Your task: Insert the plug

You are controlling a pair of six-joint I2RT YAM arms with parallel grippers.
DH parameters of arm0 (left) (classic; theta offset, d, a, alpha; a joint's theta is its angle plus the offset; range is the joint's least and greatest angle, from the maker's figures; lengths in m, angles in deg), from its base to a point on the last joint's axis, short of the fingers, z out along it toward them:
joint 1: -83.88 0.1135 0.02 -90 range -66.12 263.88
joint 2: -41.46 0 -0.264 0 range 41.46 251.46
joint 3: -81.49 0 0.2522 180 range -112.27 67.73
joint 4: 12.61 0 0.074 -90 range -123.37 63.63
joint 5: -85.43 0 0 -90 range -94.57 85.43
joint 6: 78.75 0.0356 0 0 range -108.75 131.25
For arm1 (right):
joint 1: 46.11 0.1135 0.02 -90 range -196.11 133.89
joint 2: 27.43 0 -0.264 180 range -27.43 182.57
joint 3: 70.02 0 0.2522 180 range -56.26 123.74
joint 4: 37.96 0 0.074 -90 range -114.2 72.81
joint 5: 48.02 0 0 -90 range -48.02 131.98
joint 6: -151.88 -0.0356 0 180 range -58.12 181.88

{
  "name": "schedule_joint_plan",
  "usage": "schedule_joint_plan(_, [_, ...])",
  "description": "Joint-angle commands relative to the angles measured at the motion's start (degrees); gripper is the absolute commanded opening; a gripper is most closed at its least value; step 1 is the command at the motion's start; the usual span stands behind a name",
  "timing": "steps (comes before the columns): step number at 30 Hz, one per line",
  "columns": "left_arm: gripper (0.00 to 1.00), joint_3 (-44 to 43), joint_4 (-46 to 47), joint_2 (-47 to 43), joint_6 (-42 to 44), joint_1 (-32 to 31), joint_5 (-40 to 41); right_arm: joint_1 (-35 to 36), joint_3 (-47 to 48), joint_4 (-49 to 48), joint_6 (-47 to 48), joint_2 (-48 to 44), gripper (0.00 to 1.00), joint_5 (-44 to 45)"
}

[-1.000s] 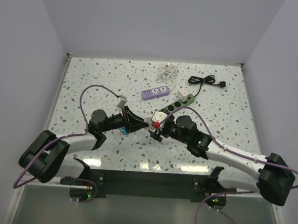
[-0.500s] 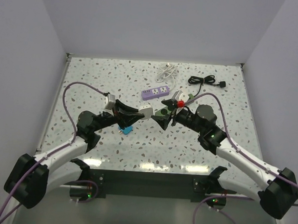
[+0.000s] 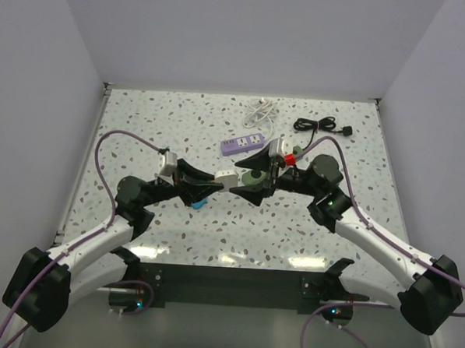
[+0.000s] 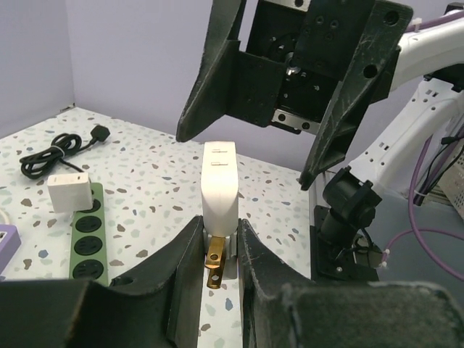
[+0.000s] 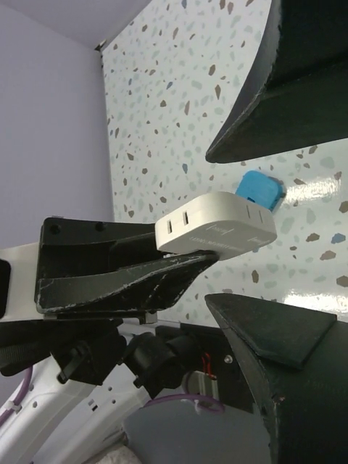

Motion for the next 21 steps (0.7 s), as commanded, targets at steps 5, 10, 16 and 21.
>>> schedule_joint_plan(5, [0.0,0.63,10.28,-0.03,-3.77,0.35,-4.63,-0.2,3.16,-3.34,-2.25,3.51,0.69,-3.7])
schedule_joint_plan(10, [0.0,0.54,10.63,0.5,-3.77,0.43,-4.37,-0.12,2.63,-5.44,-3.22,4.48,0.49,-5.99])
schedule_joint_plan(16, [0.0,0.19,12.83,3.3,-4.04,0.43,-4.54,-0.12,2.63,-8.96,-5.5,5.89,0.0,-9.59])
schedule_joint_plan(21, [0.04,-0.08,13.97,4.72,-3.6,0.43,-5.34,-0.38,2.81,-9.23,-5.68,5.89,0.0,-10.39])
